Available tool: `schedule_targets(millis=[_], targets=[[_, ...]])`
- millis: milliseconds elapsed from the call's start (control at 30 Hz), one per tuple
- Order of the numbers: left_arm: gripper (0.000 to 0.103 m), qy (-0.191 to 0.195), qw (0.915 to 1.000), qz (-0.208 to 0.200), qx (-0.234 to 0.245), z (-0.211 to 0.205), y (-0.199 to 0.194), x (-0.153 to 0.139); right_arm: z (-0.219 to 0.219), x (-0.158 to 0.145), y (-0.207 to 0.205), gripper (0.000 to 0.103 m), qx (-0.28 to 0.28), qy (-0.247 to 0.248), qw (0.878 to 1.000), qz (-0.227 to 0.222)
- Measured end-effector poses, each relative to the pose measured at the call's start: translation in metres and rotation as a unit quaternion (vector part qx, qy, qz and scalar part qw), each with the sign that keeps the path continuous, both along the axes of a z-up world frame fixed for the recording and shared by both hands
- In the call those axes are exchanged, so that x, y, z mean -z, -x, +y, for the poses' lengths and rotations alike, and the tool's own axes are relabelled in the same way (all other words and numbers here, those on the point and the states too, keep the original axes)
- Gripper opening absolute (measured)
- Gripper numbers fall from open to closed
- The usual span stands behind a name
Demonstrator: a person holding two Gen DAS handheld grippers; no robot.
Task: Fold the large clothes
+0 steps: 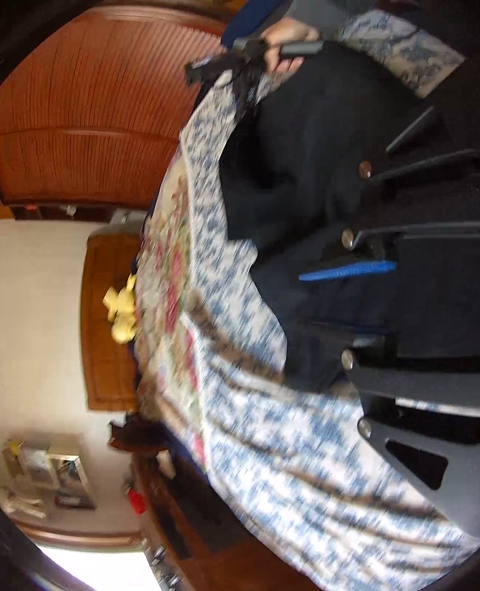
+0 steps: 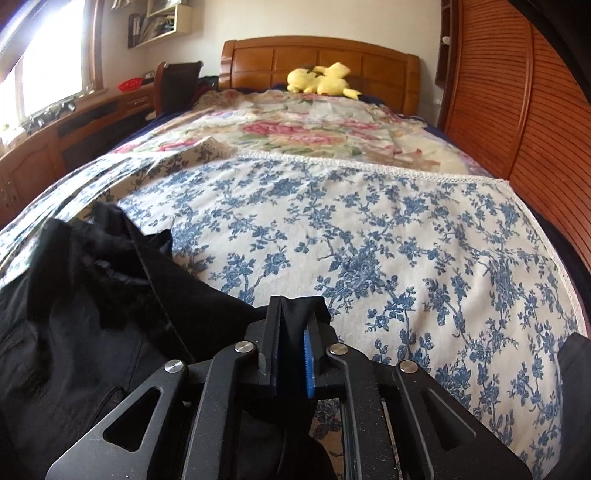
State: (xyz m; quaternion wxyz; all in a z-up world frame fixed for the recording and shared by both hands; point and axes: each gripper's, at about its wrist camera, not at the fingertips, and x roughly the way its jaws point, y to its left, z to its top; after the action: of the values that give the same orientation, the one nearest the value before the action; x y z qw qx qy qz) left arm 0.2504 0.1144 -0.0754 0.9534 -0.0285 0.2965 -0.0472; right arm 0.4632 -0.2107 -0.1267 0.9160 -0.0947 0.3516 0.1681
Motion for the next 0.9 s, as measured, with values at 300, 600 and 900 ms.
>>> schedule_targets(millis=[300, 600, 900], targets=[[0.032, 0.022, 0.9968, 0.011, 0.075, -0.052, 0.024, 0.015, -0.016, -0.032, 0.017, 0.057, 0.014, -0.016, 0.999, -0.047], [0.034, 0.020, 0.9942, 0.036, 0.099, -0.069, 0.028, 0.029, -0.021, 0.021, -0.013, 0.057, 0.028, 0.013, 0.999, 0.041], [0.034, 0.016, 0.9955, 0.041, 0.085, -0.064, 0.029, 0.038, -0.004, 0.048, -0.036, 0.005, 0.001, 0.017, 0.995, 0.096]])
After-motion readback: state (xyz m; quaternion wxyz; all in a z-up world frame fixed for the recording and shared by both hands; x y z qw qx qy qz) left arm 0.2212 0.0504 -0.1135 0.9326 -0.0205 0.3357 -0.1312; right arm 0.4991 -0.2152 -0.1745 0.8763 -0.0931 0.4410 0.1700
